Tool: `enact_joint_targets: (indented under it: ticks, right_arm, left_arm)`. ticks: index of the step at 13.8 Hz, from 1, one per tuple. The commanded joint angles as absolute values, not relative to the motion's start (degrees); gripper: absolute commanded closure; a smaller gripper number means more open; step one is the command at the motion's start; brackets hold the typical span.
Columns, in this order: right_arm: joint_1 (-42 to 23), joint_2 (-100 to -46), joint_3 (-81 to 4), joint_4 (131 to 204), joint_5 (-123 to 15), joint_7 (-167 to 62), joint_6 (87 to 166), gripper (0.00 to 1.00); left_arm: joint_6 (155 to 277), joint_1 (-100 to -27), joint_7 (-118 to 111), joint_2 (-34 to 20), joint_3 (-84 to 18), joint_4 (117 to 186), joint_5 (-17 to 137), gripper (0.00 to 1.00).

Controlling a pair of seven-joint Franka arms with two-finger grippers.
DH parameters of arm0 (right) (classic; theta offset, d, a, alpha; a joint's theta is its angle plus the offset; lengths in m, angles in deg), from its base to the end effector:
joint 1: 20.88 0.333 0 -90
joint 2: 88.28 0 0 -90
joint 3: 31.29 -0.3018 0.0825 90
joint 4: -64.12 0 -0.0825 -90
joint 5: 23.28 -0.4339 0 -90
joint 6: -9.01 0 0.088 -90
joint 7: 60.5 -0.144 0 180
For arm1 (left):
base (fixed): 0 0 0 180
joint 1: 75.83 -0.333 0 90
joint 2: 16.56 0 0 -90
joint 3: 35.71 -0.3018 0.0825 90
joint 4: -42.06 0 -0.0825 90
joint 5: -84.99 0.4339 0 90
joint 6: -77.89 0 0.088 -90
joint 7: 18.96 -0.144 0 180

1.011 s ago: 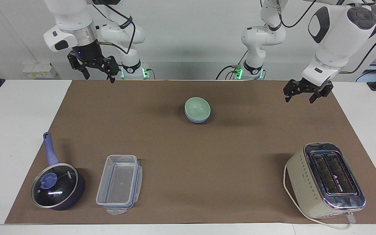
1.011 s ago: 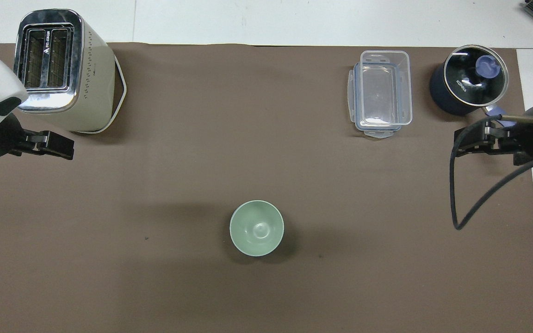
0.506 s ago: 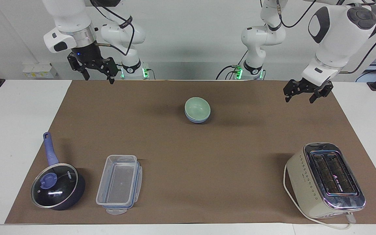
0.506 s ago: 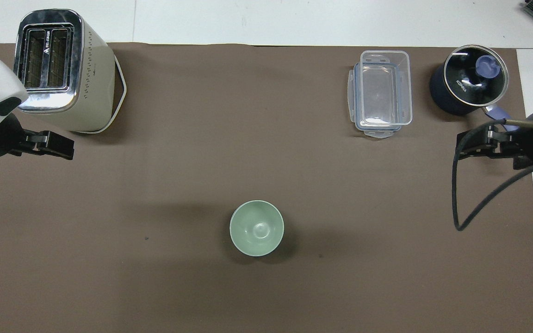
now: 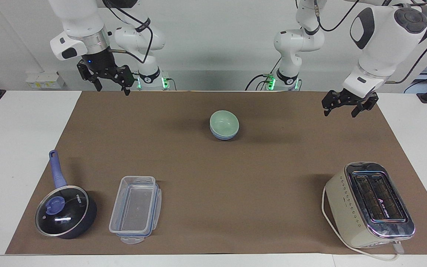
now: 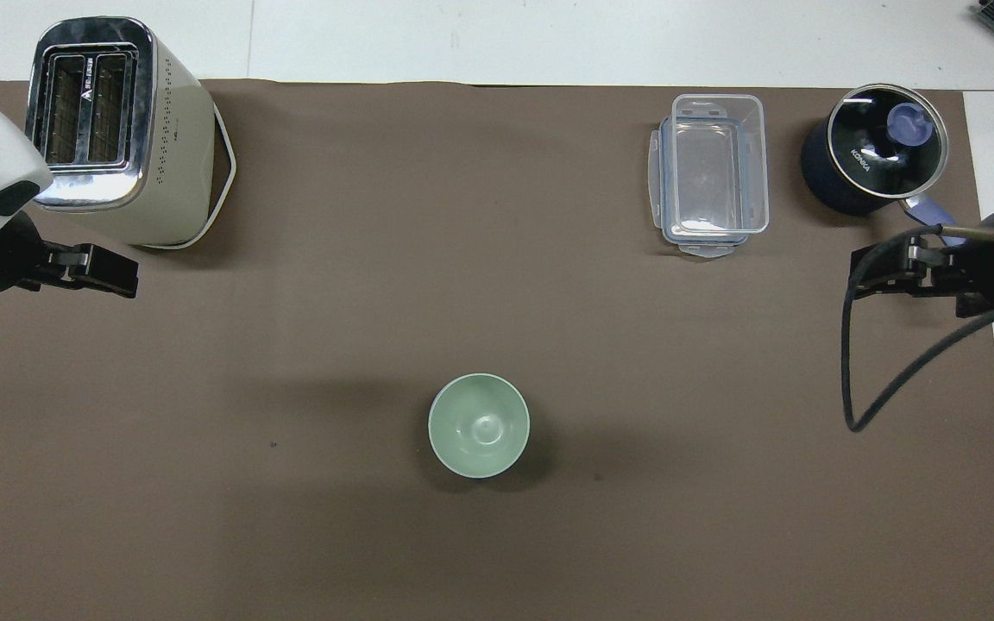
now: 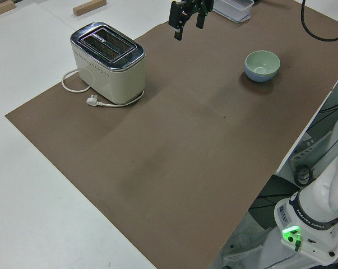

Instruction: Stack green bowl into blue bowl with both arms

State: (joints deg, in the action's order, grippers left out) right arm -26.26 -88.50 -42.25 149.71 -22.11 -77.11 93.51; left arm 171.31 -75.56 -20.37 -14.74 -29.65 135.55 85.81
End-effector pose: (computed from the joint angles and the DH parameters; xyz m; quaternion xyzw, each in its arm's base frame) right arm 0.5905 0.0548 0.6070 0.9952 -0.0970 -0.0055 0.0118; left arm 0.6114 -0.0651 0.5273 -0.9975 0.0680 0.0162 0.0062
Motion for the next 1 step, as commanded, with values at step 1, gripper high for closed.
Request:
enact_joint_targets:
  ticks: [1]
  right_arm:
    - [-27.5, -90.0, -42.8, 151.7, -23.3, -75.7, 95.1, 0.0]
  left_arm:
    - [170.3, -75.7, -20.0, -14.6, -29.5, 135.1, 86.8, 0.0]
